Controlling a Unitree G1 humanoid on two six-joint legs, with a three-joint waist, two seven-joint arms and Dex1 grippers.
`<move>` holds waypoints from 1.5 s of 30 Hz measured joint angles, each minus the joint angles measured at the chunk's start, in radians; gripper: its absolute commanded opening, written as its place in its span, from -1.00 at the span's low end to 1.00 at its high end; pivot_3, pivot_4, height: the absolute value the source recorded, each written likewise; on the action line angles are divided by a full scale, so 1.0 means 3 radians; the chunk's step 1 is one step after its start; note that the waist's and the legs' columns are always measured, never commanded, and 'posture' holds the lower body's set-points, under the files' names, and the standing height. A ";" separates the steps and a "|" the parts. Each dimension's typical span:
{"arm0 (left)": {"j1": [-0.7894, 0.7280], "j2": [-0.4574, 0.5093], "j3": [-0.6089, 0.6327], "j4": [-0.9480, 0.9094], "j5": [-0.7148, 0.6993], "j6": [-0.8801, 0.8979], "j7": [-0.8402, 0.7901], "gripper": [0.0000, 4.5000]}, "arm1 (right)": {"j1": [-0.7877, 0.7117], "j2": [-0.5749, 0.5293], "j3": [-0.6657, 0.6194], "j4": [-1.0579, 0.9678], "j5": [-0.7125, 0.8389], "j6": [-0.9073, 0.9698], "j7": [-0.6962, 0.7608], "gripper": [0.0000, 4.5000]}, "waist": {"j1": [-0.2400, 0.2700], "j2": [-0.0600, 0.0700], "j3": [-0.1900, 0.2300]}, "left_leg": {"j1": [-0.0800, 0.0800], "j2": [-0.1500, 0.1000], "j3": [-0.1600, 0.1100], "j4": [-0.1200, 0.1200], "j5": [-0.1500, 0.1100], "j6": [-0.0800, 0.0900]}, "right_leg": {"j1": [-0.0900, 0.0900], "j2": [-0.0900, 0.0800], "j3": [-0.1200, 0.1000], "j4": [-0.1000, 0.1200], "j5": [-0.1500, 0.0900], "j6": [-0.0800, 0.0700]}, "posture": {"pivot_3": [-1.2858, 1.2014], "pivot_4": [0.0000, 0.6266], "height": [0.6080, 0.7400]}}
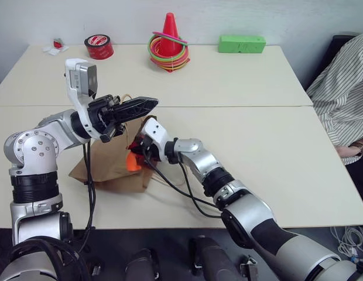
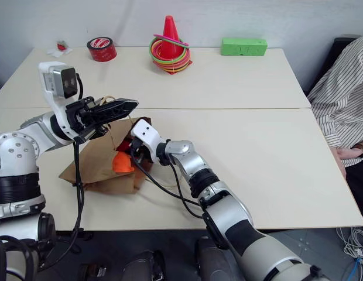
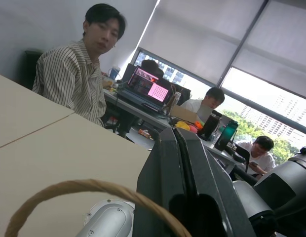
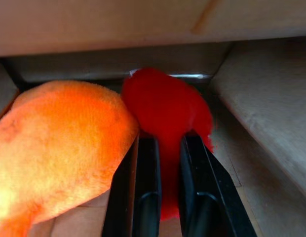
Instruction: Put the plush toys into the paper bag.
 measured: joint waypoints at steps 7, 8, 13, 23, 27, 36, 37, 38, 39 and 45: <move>0.0097 0.0060 0.0047 -0.0019 0.0001 -0.0029 0.0008 -1.00 | 0.0298 -0.0344 0.0012 -0.0816 0.0066 0.0529 0.0331 0.78 | 0.0005 0.0000 0.0000 | -0.0008 0.0001 -0.0007 0.0002 0.0000 0.0000 | -0.0002 0.0000 -0.0006 -0.0002 0.0000 0.0000 | 0.03 -0.52 1.00; 0.0125 0.0075 0.0063 -0.0025 0.0001 -0.0030 0.0011 -1.00 | 0.0381 -0.0432 0.0012 -0.1049 0.0125 0.0719 0.0413 0.92 | 0.0008 0.0000 0.0000 | -0.0010 0.0001 -0.0010 0.0002 0.0000 0.0000 | -0.0003 -0.0001 -0.0008 -0.0002 0.0000 0.0000 | 0.03 -0.52 1.00; 0.0159 0.0107 0.0133 -0.0047 -0.0004 -0.0035 0.0067 -1.00 | 0.0623 -0.0949 0.0054 -0.2132 0.0537 0.1745 0.0945 0.98 | 0.0019 0.0000 0.0000 | -0.0014 0.0000 -0.0018 0.0007 0.0000 0.0000 | -0.0001 -0.0001 -0.0015 -0.0002 0.0000 0.0000 | 0.03 -0.52 1.00; 0.0248 0.0069 0.0137 -0.0171 -0.0048 -0.0035 0.0125 -1.00 | 0.0625 -0.1240 0.0053 -0.1779 0.0492 0.1973 0.0777 0.98 | -0.0002 -0.0001 0.0000 | -0.0012 0.0000 -0.0015 0.0007 0.0000 0.0000 | -0.0002 0.0002 -0.0012 -0.0002 0.0000 0.0000 | 0.03 -0.52 1.00; 0.0258 0.0063 0.0138 -0.0205 -0.0048 -0.0044 0.0126 -1.00 | 0.0396 -0.1030 0.0070 -0.1383 0.0426 0.1861 0.0649 0.98 | -0.0019 -0.0002 -0.0001 | -0.0008 0.0004 -0.0015 0.0008 0.0004 -0.0005 | 0.0000 0.0005 -0.0013 0.0002 0.0003 -0.0006 | 0.03 -0.52 1.00; 0.0304 0.0057 0.0139 -0.0290 -0.0048 -0.0090 0.0158 -1.00 | 0.0315 -0.1042 0.0209 -0.1428 0.0550 0.2470 0.1090 -0.15 | 0.0006 -0.0002 -0.0001 | -0.0013 0.0005 -0.0017 0.0005 0.0003 -0.0003 | -0.0001 0.0004 -0.0015 -0.0006 0.0003 -0.0006 | 0.03 -0.52 1.00; 0.0323 0.0057 0.0139 -0.0294 -0.0048 -0.0094 0.0158 -1.00 | 0.0367 -0.1051 0.0212 -0.1513 0.0584 0.2560 0.1101 -0.31 | 0.0009 -0.0002 -0.0001 | -0.0015 0.0004 -0.0018 0.0005 0.0003 -0.0003 | -0.0002 0.0003 -0.0015 -0.0006 0.0003 -0.0006 | 0.03 -0.52 1.00; 0.0344 0.0058 0.0142 -0.0295 -0.0048 -0.0095 0.0159 -1.00 | 0.0417 -0.1057 0.0212 -0.1583 0.0620 0.2654 0.1105 -0.48 | 0.0010 -0.0002 -0.0001 | -0.0015 0.0004 -0.0018 0.0005 0.0003 -0.0003 | -0.0002 0.0003 -0.0015 -0.0006 0.0003 -0.0006 | 0.03 -0.52 1.00; 0.0354 0.0058 0.0142 -0.0296 -0.0048 -0.0096 0.0159 -1.00 | 0.0458 -0.1070 0.0212 -0.1662 0.0645 0.2732 0.1105 -0.65 | 0.0012 -0.0002 -0.0001 | -0.0016 0.0004 -0.0018 0.0005 0.0003 -0.0003 | -0.0002 0.0003 -0.0016 -0.0006 0.0003 -0.0006 | 0.03 -0.52 1.00; 0.0348 0.0064 0.0145 -0.0300 -0.0045 -0.0142 0.0158 -1.00 | 0.0751 -0.1237 -0.0056 -0.2400 0.1068 0.3364 0.1039 -0.99 | 0.0045 -0.0002 -0.0001 | -0.0018 0.0003 -0.0021 0.0004 0.0002 -0.0002 | -0.0002 0.0002 -0.0018 -0.0010 0.0003 -0.0006 | 0.03 -0.52 1.00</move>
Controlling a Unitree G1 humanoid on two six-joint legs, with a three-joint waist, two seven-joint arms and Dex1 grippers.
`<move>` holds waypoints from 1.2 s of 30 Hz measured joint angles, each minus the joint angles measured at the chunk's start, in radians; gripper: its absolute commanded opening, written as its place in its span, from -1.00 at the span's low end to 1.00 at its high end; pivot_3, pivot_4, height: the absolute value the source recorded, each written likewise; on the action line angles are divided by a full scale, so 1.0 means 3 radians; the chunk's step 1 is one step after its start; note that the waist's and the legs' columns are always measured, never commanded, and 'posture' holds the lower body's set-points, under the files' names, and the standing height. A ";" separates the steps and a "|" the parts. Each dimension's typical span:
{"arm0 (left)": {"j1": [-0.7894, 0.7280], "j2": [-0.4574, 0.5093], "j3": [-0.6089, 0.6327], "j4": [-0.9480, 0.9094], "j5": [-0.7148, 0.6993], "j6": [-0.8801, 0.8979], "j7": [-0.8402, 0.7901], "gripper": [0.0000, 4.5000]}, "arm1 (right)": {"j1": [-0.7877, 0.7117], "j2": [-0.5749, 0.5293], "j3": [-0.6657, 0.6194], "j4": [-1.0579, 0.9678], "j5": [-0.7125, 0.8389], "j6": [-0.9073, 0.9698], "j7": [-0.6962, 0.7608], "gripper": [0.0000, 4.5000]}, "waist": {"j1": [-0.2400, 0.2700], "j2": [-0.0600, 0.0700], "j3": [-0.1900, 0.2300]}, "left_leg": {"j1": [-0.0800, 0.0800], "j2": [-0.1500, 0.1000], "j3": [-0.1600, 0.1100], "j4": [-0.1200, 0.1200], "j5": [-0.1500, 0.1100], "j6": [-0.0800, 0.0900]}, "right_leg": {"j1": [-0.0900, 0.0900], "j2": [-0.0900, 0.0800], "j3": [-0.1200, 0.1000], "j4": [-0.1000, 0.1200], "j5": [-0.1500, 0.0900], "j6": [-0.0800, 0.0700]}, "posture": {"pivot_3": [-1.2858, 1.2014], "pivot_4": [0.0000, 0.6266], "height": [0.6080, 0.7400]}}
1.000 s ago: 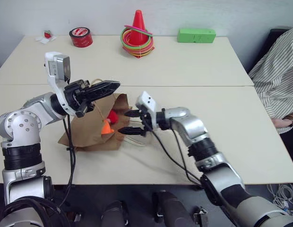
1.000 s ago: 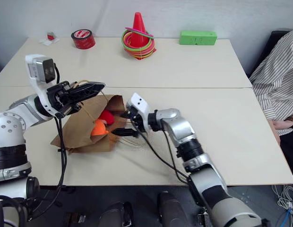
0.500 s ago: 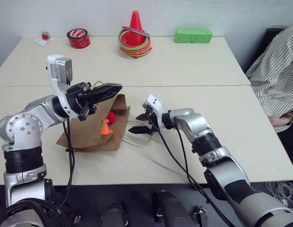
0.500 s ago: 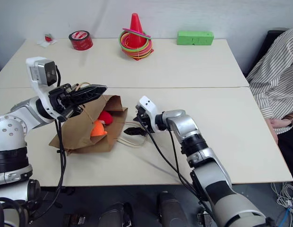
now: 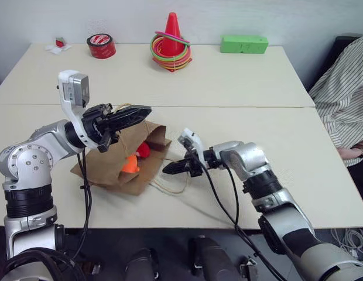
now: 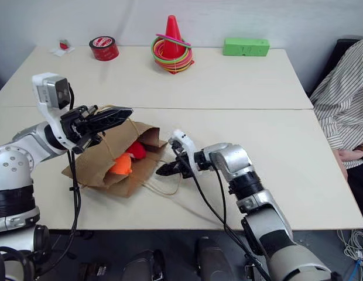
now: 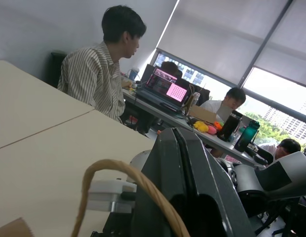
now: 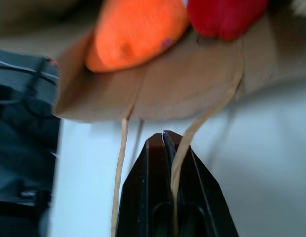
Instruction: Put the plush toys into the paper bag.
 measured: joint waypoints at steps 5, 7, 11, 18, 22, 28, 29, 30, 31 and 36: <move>-0.0003 -0.0001 0.0034 0.0008 -0.0003 -0.0058 -0.0001 -1.00 | 0.0057 -0.0049 -0.0876 -0.0842 0.0816 0.0969 -0.0211 -0.99 | 0.0040 0.0001 0.0000 | -0.0002 0.0001 -0.0001 -0.0001 0.0000 0.0001 | -0.0001 0.0001 -0.0001 -0.0002 0.0000 0.0000 | 0.03 -0.52 1.00; -0.0012 -0.0023 0.0070 0.0030 0.0001 -0.0121 0.0007 -1.00 | -0.0097 -0.0114 -0.1273 -0.1072 0.1124 0.1312 -0.0278 -0.99 | 0.0057 0.0002 0.0001 | -0.0002 -0.0001 -0.0003 -0.0001 -0.0001 0.0002 | -0.0001 -0.0001 -0.0002 -0.0004 0.0000 0.0000 | 0.03 -0.52 1.00; -0.0077 -0.0114 0.0072 0.0184 0.0306 -0.0558 0.0048 -1.00 | -0.0535 -0.0542 -0.1797 -0.1245 0.1503 0.1658 -0.0440 -0.99 | 0.0065 0.0001 0.0001 | -0.0003 -0.0005 -0.0004 -0.0006 -0.0003 0.0006 | 0.0002 -0.0003 -0.0004 -0.0016 0.0000 0.0000 | 0.03 -0.52 1.00; -0.0076 -0.0261 -0.0132 0.0227 0.0544 -0.0834 -0.0045 -1.00 | -0.0535 -0.0719 -0.1735 -0.1124 0.1595 0.1501 -0.0613 -0.99 | 0.0044 0.0001 0.0000 | -0.0003 -0.0006 0.0005 -0.0031 -0.0002 0.0006 | -0.0002 -0.0001 0.0000 -0.0037 0.0001 0.0003 | 0.03 -0.52 1.00; -0.0072 -0.0256 -0.0201 0.0228 0.0605 -0.0858 -0.0120 -1.00 | -0.0262 -0.0820 -0.1640 -0.1047 0.1579 0.1260 -0.0674 -0.99 | 0.0055 0.0001 0.0000 | -0.0007 -0.0005 0.0005 -0.0033 -0.0002 0.0006 | -0.0003 -0.0002 -0.0001 -0.0045 0.0002 0.0004 | 0.03 -0.52 1.00; -0.0090 -0.0156 -0.0355 0.0227 0.0712 -0.0834 -0.0253 -0.35 | -0.0030 -0.1279 -0.1607 -0.1125 0.1657 0.1041 -0.0509 -0.27 | 0.0059 0.0002 0.0001 | -0.0007 -0.0006 0.0006 -0.0030 -0.0003 0.0008 | -0.0002 -0.0002 0.0000 -0.0045 0.0003 0.0007 | 0.03 -0.52 1.00; -0.0109 -0.0128 -0.0412 0.0222 0.0760 -0.0862 -0.0312 -0.22 | 0.0009 -0.1342 -0.1606 -0.1189 0.1743 0.1041 -0.0433 -0.12 | 0.0057 0.0001 0.0001 | -0.0006 -0.0006 0.0005 -0.0031 -0.0002 0.0008 | -0.0001 -0.0001 -0.0001 -0.0044 0.0003 0.0007 | 0.03 -0.52 1.00; -0.0109 -0.0077 -0.0451 0.0217 0.0796 -0.0880 -0.0380 -0.07 | 0.0044 -0.1408 -0.1606 -0.1241 0.1824 0.1041 -0.0355 0.03 | 0.0053 0.0001 0.0001 | -0.0005 -0.0006 0.0006 -0.0031 -0.0002 0.0007 | -0.0001 0.0000 0.0000 -0.0043 0.0003 0.0007 | 0.03 -0.52 1.00; -0.0111 -0.0042 -0.0467 0.0218 0.0816 -0.0882 -0.0418 0.07 | 0.0072 -0.1467 -0.1607 -0.1272 0.1867 0.1029 -0.0303 0.20 | 0.0050 0.0001 0.0001 | -0.0005 -0.0006 0.0006 -0.0031 -0.0002 0.0007 | -0.0001 0.0000 0.0000 -0.0043 0.0003 0.0007 | 0.03 -0.52 1.00; -0.0146 0.0248 -0.0517 0.0281 0.1035 -0.1037 -0.0644 0.78 | 0.0393 -0.1802 -0.1606 -0.1463 0.1879 0.0528 0.0051 0.99 | 0.0055 0.0001 0.0001 | -0.0005 -0.0007 0.0006 -0.0031 -0.0002 0.0007 | 0.0000 0.0000 0.0000 -0.0045 0.0003 0.0007 | 0.03 -0.52 1.00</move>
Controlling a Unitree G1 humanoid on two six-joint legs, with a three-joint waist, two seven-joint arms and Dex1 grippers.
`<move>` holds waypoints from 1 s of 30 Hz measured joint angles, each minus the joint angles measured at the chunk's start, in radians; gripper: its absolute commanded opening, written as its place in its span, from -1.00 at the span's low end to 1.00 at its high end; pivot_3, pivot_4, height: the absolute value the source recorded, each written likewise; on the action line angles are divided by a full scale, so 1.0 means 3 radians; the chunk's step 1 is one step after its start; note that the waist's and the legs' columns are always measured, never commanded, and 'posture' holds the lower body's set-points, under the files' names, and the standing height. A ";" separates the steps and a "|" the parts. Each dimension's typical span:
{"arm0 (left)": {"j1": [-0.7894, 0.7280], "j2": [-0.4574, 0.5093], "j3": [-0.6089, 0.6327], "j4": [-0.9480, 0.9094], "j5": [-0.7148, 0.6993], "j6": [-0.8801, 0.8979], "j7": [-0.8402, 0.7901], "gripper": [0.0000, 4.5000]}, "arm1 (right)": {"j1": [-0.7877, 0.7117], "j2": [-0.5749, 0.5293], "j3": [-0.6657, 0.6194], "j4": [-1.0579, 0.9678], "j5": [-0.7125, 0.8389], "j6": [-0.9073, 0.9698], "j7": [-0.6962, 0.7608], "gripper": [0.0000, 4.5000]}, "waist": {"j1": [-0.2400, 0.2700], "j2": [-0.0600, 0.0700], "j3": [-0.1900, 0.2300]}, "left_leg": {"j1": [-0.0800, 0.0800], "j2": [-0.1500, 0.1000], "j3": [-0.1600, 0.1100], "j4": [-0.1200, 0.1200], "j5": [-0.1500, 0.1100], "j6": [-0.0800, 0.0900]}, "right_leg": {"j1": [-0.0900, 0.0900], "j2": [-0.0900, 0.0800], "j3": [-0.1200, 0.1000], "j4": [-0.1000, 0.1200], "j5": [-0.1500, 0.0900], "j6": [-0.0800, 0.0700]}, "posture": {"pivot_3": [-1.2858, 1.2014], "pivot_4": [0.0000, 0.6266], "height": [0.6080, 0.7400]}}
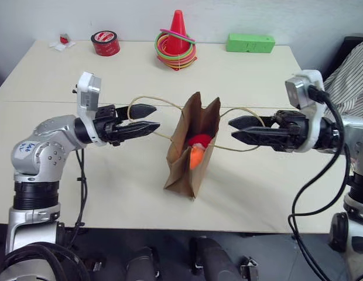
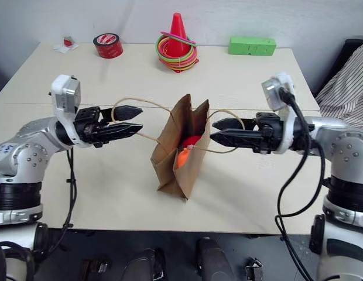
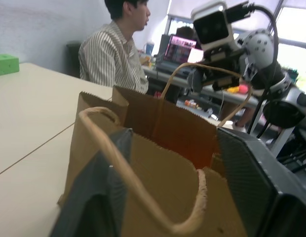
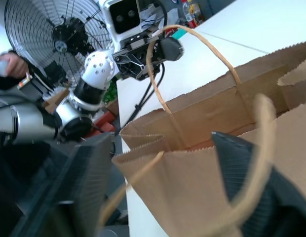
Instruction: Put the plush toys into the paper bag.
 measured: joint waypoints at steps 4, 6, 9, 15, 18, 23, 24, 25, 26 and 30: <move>0.0097 0.0249 0.0030 -0.0001 0.0082 -0.0096 -0.0236 0.98 | 0.0155 -0.0253 -0.0054 0.0032 -0.0064 -0.0310 0.0077 1.00 | 0.0003 0.0000 0.0000 | 0.0001 0.0001 0.0001 -0.0001 0.0000 0.0000 | 0.0000 -0.0001 0.0000 0.0000 0.0000 0.0000 | 0.03 -0.52 1.00; 0.0217 0.0306 0.0086 -0.0004 0.0102 -0.0127 -0.0257 0.98 | 0.0240 -0.0334 -0.0129 0.0072 -0.0073 -0.0407 0.0079 1.00 | 0.0007 0.0000 0.0000 | 0.0001 0.0002 0.0000 0.0000 0.0000 0.0001 | 0.0000 -0.0001 0.0000 0.0000 0.0000 0.0000 | 0.03 -0.52 1.00; 0.0600 0.0552 0.0238 -0.0052 0.0071 -0.0016 -0.0375 0.98 | 0.0680 -0.0584 -0.0287 0.0119 -0.0066 -0.0391 0.0114 1.00 | 0.0011 -0.0001 0.0000 | 0.0000 0.0004 -0.0001 -0.0003 -0.0001 0.0001 | 0.0000 0.0000 0.0000 -0.0006 -0.0001 -0.0001 | 0.03 -0.52 1.00; 0.1425 0.0656 0.0620 -0.0530 0.0030 0.0005 -0.0363 1.00 | 0.1813 -0.0593 -0.0346 -0.0137 -0.0478 -0.1003 0.0121 0.41 | 0.0020 0.0000 0.0000 | 0.0004 0.0002 -0.0003 -0.0001 -0.0003 0.0004 | 0.0008 -0.0004 0.0000 -0.0006 -0.0001 0.0002 | 0.03 -0.52 1.00; 0.1673 0.0440 0.0652 -0.0933 0.0035 -0.0099 -0.0172 1.00 | 0.2075 -0.0356 0.0254 -0.0468 -0.1202 -0.2084 0.0105 -0.07 | -0.0002 -0.0004 0.0001 | 0.0011 0.0001 -0.0005 -0.0002 -0.0001 0.0004 | 0.0015 -0.0001 0.0001 -0.0004 0.0005 0.0004 | 0.03 -0.52 1.00; 0.1820 0.0074 0.0552 -0.1439 0.0049 -0.0165 0.0298 1.00 | 0.2027 0.0371 0.0745 -0.0493 -0.1675 -0.2979 -0.0227 -0.87 | 0.0001 -0.0004 0.0001 | 0.0014 -0.0003 -0.0006 0.0001 0.0007 0.0004 | 0.0016 -0.0002 0.0003 0.0003 0.0014 0.0003 | 0.03 -0.52 1.00; 0.1832 -0.0019 0.0491 -0.1516 0.0076 -0.0177 0.0421 1.00 | 0.1989 0.0460 0.0851 -0.0490 -0.1764 -0.3087 -0.0296 -0.98 | 0.0006 -0.0004 0.0000 | 0.0014 -0.0005 -0.0006 0.0001 0.0008 0.0005 | 0.0016 -0.0002 0.0004 0.0003 0.0015 0.0004 | 0.03 -0.52 1.00; 0.1836 -0.0110 0.0447 -0.1567 0.0096 -0.0184 0.0527 1.00 | 0.1947 0.0540 0.0936 -0.0484 -0.1847 -0.3177 -0.0357 -0.98 | 0.0008 -0.0005 0.0000 | 0.0013 -0.0004 -0.0007 0.0002 0.0007 0.0005 | 0.0016 -0.0001 0.0004 0.0003 0.0015 0.0003 | 0.03 -0.52 1.00; 0.1836 -0.0173 0.0388 -0.1596 0.0102 -0.0189 0.0605 1.00 | 0.1907 0.0605 0.1018 -0.0481 -0.1900 -0.3242 -0.0401 -0.98 | 0.0011 -0.0005 0.0000 | 0.0012 -0.0004 -0.0007 0.0002 0.0007 0.0005 | 0.0016 -0.0001 0.0004 0.0003 0.0015 0.0003 | 0.03 -0.52 1.00; 0.1827 -0.0395 0.0203 -0.1689 0.0172 -0.0201 0.0928 1.00 | 0.1687 0.0757 0.1254 -0.0273 -0.2122 -0.3440 -0.0518 -0.98 | 0.0015 -0.0005 0.0000 | 0.0012 -0.0005 -0.0006 0.0005 0.0008 0.0006 | 0.0016 -0.0001 0.0004 0.0003 0.0015 0.0003 | 0.03 -0.52 1.00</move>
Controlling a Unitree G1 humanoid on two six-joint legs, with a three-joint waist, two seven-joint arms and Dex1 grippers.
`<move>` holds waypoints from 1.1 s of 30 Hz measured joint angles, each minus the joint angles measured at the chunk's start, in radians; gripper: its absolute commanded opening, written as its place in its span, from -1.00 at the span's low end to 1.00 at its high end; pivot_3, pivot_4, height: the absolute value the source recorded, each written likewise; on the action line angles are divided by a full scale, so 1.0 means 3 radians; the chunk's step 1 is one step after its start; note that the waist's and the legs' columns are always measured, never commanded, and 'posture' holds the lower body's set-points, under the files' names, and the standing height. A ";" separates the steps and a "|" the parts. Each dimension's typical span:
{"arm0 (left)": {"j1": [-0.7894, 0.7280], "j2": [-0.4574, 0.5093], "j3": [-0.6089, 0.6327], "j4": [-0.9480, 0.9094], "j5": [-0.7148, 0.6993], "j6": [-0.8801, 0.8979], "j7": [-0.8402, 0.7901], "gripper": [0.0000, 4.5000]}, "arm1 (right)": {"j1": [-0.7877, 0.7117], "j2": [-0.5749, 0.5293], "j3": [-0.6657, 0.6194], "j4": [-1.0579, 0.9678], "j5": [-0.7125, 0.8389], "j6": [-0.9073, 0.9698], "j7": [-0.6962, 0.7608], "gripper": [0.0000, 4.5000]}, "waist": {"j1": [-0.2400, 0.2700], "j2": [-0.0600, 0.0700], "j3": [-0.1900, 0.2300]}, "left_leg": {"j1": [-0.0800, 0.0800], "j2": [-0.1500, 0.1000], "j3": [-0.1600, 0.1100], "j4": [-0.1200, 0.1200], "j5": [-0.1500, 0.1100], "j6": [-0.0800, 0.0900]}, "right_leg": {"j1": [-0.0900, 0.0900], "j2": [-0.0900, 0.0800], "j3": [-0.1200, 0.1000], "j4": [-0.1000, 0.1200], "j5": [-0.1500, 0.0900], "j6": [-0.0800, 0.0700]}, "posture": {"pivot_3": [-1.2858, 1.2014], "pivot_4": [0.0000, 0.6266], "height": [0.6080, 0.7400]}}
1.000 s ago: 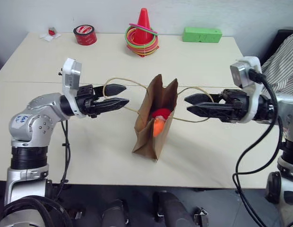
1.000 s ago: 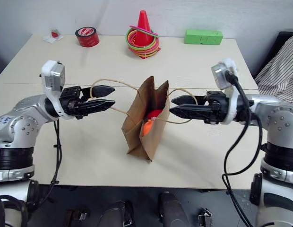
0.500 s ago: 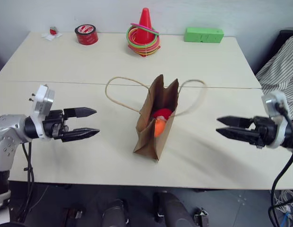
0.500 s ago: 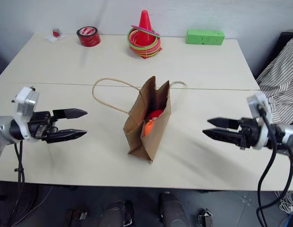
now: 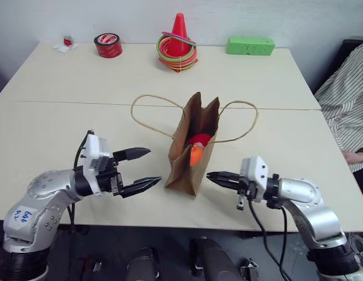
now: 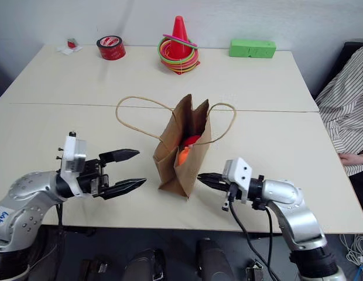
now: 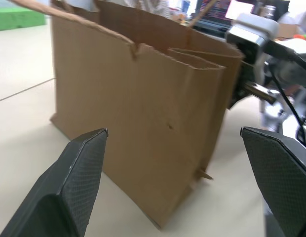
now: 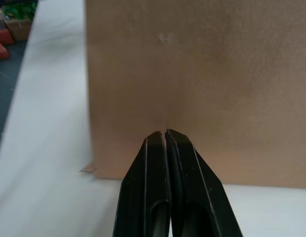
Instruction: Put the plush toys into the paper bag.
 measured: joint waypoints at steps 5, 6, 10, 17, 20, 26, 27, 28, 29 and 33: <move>-0.0129 -0.0317 -0.0306 -0.0035 0.0173 -0.0080 0.0368 1.00 | -0.0306 0.0083 0.0310 0.0223 -0.0189 -0.0102 0.0012 -0.98 | 0.0003 -0.0001 0.0000 | 0.0001 0.0000 0.0000 0.0003 0.0001 0.0001 | 0.0001 0.0002 0.0001 0.0002 0.0000 0.0000 | 0.03 -0.52 1.00; -0.0164 -0.0329 -0.0337 -0.0031 0.0194 -0.0081 0.0403 1.00 | -0.0367 0.0126 0.0339 0.0268 -0.0206 -0.0085 -0.0002 -0.98 | 0.0001 -0.0001 -0.0001 | 0.0000 0.0000 0.0000 0.0003 0.0001 0.0001 | 0.0001 0.0003 0.0000 0.0002 0.0000 -0.0001 | 0.03 -0.52 1.00; -0.0243 -0.0399 -0.0427 -0.0023 0.0226 -0.0082 0.0508 1.00 | -0.0578 0.0269 0.0480 0.0332 -0.0263 -0.0018 -0.0061 -0.98 | -0.0003 -0.0001 -0.0001 | 0.0000 0.0002 0.0000 0.0003 0.0001 0.0001 | 0.0000 0.0002 0.0000 0.0003 0.0000 -0.0002 | 0.03 -0.52 1.00; -0.0388 -0.0600 -0.0678 0.0161 0.0574 -0.0082 0.0916 0.73 | -0.0686 0.0449 0.0592 0.0502 -0.0363 -0.0012 -0.0199 -1.00 | 0.0024 -0.0001 -0.0001 | 0.0000 0.0001 0.0001 0.0006 0.0001 0.0002 | 0.0000 0.0001 0.0000 0.0003 0.0000 -0.0001 | 0.03 -0.52 1.00; -0.0415 -0.0667 -0.0713 0.0254 0.0638 -0.0082 0.0995 0.31 | -0.0664 0.0431 0.0583 0.0452 -0.0354 0.0042 -0.0220 -1.00 | 0.0033 -0.0001 -0.0001 | -0.0001 0.0002 0.0001 0.0006 0.0001 0.0002 | 0.0000 0.0001 -0.0001 0.0003 0.0000 -0.0002 | 0.03 -0.52 1.00; -0.0573 -0.0564 -0.0756 0.0417 0.0619 -0.0072 0.0723 -0.60 | -0.0357 0.0201 0.0425 0.0153 -0.0194 0.0041 -0.0127 -1.00 | 0.0085 -0.0001 -0.0001 | -0.0001 0.0000 0.0002 0.0005 0.0001 0.0002 | 0.0000 0.0001 -0.0002 0.0002 0.0000 -0.0001 | 0.03 -0.52 1.00; -0.0620 -0.0552 -0.0738 0.0503 0.0571 -0.0072 0.0624 -0.74 | -0.0196 0.0133 0.0312 0.0031 -0.0045 0.0044 -0.0069 -1.00 | 0.0107 -0.0001 -0.0001 | -0.0003 -0.0003 0.0000 0.0005 0.0001 0.0002 | 0.0001 0.0001 -0.0004 -0.0001 0.0000 -0.0001 | 0.03 -0.52 1.00; -0.0665 -0.0553 -0.0718 0.0585 0.0494 -0.0073 0.0503 -0.88 | -0.0031 0.0070 0.0183 -0.0104 0.0111 0.0057 -0.0025 -1.00 | 0.0127 -0.0001 -0.0001 | -0.0003 -0.0004 0.0000 0.0005 0.0000 0.0003 | 0.0001 0.0000 -0.0004 -0.0001 -0.0001 -0.0001 | 0.03 -0.52 1.00; -0.0710 -0.0548 -0.0681 0.0676 0.0407 -0.0073 0.0360 -0.98 | 0.0121 0.0010 0.0041 -0.0233 0.0258 0.0093 -0.0002 -1.00 | 0.0150 -0.0001 -0.0001 | -0.0003 -0.0005 0.0001 0.0007 -0.0001 0.0004 | 0.0001 0.0000 -0.0004 -0.0002 -0.0001 0.0000 | 0.03 -0.52 1.00; -0.0969 -0.0191 -0.0699 0.1021 0.0176 -0.0129 -0.0591 -0.98 | 0.0623 -0.0455 -0.0485 -0.0580 0.0600 0.0232 0.0154 -1.00 | 0.0159 -0.0002 -0.0002 | -0.0001 -0.0014 0.0002 0.0009 -0.0001 0.0004 | 0.0002 0.0002 -0.0006 -0.0002 -0.0001 -0.0001 | 0.03 -0.52 1.00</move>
